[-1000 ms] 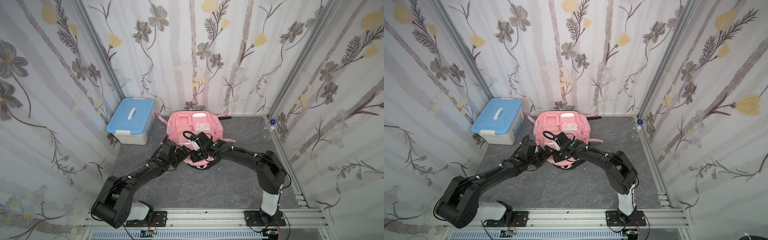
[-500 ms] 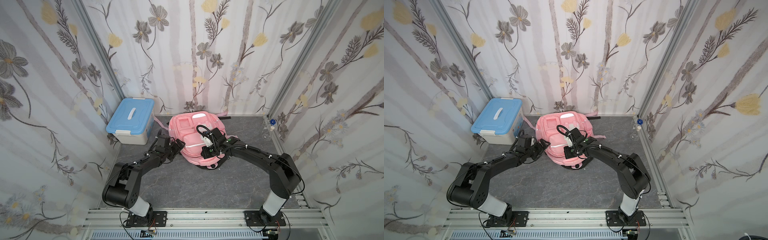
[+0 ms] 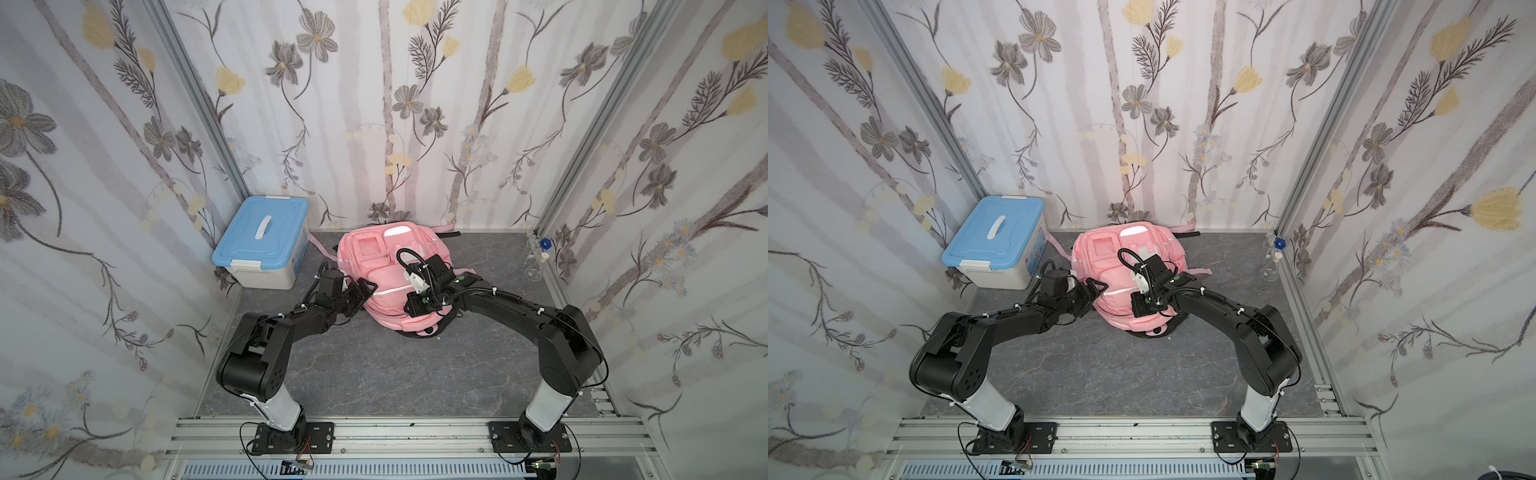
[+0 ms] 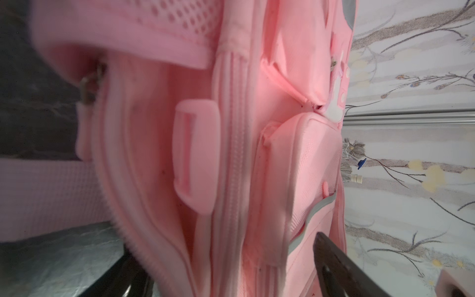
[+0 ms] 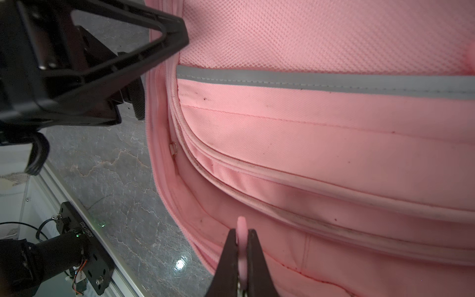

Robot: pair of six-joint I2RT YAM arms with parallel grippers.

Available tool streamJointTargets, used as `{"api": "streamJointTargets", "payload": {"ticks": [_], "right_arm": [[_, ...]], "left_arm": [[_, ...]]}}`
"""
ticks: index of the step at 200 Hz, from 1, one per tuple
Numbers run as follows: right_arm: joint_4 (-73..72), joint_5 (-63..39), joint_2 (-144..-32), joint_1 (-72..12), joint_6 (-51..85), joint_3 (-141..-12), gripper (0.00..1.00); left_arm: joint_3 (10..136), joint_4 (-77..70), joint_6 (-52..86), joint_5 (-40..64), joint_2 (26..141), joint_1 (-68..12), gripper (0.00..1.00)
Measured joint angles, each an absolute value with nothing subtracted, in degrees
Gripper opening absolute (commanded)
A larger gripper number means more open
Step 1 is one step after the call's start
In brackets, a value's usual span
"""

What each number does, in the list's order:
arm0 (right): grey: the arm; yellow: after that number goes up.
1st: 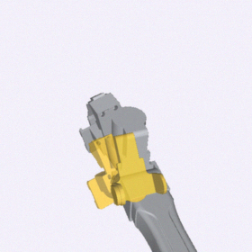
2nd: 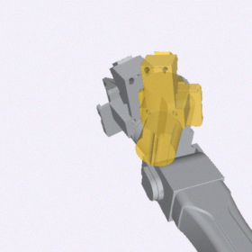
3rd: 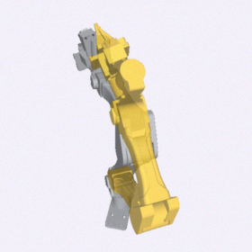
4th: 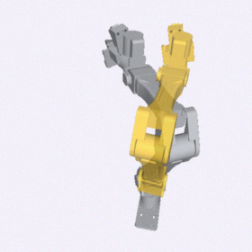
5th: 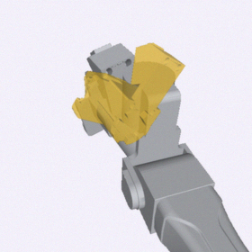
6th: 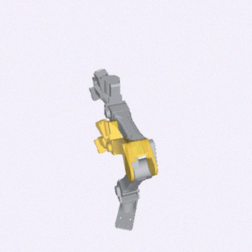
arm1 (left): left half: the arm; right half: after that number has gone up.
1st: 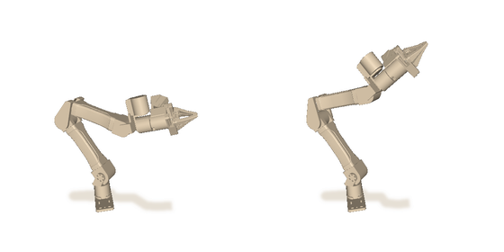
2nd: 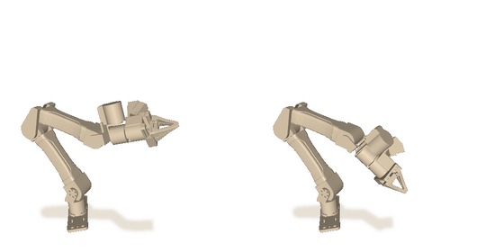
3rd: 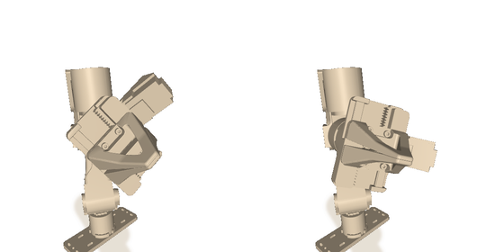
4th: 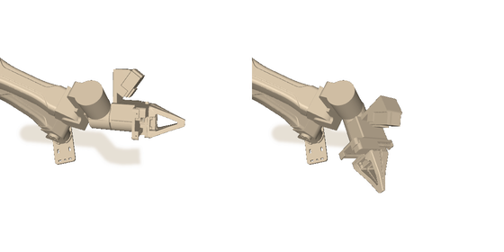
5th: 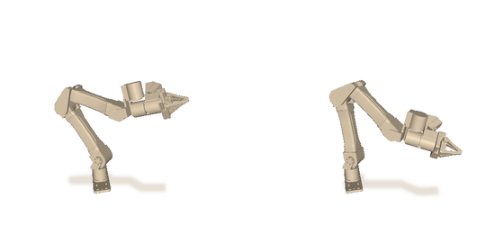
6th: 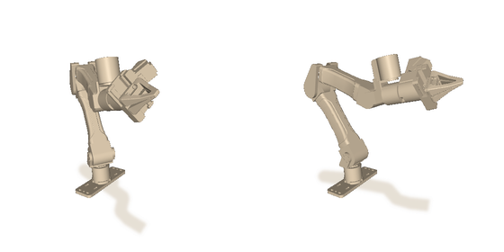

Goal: Zip up the backpack
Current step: Zip the zipper on the backpack.

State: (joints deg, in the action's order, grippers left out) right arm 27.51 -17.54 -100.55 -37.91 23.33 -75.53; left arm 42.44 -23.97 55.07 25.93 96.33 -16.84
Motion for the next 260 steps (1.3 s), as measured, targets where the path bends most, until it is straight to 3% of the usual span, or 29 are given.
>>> {"api": "streamJointTargets", "payload": {"ticks": [22,50,79,260], "right_arm": [[27.6,-18.7,-100.5,-37.4,23.5,-75.6,0.00],[27.7,-19.6,-100.4,-37.0,23.5,-75.7,0.00],[28.0,-19.5,-100.4,-37.1,23.6,-75.7,0.00],[28.8,-11.7,-103.1,-44.6,25.7,-81.4,0.00]], "left_arm": [[41.7,-28.1,55.9,27.4,99.0,-16.8,0.66],[41.4,-34.0,57.6,29.2,101.4,-16.8,0.41],[41.0,-37.5,58.8,30.2,102.1,-16.8,0.00],[42.2,-31.9,58.2,26.2,98.6,-19.9,0.00]]}}
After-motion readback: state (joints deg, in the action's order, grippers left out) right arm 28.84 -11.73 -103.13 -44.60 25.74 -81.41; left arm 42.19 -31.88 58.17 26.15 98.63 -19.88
